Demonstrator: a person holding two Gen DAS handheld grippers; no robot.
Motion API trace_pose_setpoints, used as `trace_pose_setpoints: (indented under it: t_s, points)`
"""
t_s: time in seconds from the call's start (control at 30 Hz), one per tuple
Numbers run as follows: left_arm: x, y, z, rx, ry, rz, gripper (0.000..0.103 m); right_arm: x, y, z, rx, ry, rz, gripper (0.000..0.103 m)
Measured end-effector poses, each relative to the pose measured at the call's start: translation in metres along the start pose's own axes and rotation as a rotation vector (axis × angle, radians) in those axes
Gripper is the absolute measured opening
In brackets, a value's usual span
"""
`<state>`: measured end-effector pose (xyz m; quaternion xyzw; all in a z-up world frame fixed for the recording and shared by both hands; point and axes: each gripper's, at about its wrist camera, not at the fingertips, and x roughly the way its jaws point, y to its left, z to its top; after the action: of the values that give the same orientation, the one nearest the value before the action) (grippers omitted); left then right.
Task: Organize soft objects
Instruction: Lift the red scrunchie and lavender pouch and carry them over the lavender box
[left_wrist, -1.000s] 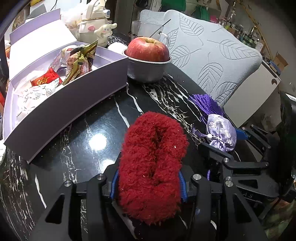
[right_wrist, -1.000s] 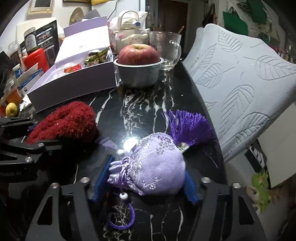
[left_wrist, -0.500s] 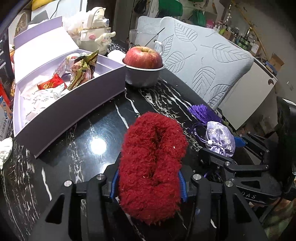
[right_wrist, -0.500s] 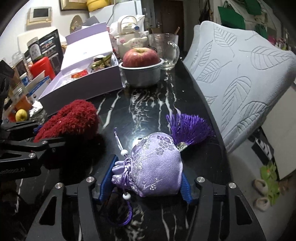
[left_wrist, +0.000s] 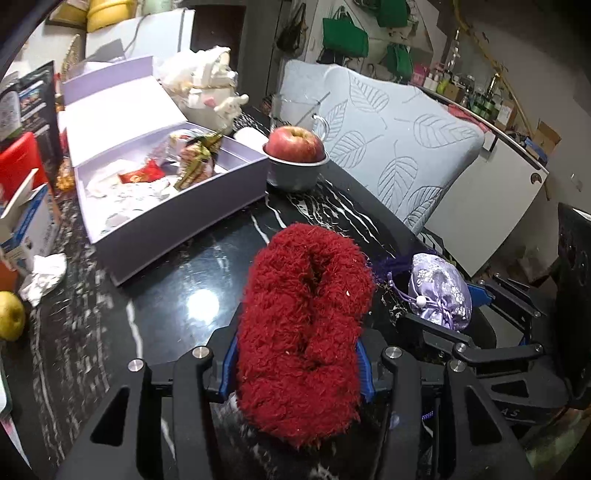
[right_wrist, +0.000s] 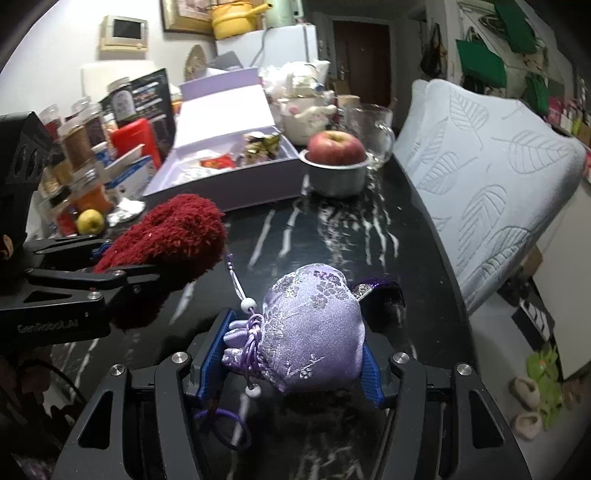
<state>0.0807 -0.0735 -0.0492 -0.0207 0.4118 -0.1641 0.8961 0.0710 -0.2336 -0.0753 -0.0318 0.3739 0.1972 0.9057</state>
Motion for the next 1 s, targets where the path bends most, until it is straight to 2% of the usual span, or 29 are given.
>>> trace_pose_setpoints:
  t_s: [0.23, 0.6, 1.0]
  points:
    - [-0.032, 0.01, -0.014, -0.011, -0.031, 0.028, 0.049, -0.018, 0.027, 0.0, -0.043, -0.036, 0.047, 0.061]
    - [-0.077, 0.034, -0.022, -0.064, -0.087, 0.116, 0.049, -0.015, 0.065, 0.013, -0.107, -0.053, 0.207, 0.061]
    - [-0.105, 0.057, -0.003, -0.091, -0.173, 0.183, 0.049, -0.02, 0.089, 0.053, -0.199, -0.12, 0.308, 0.061]
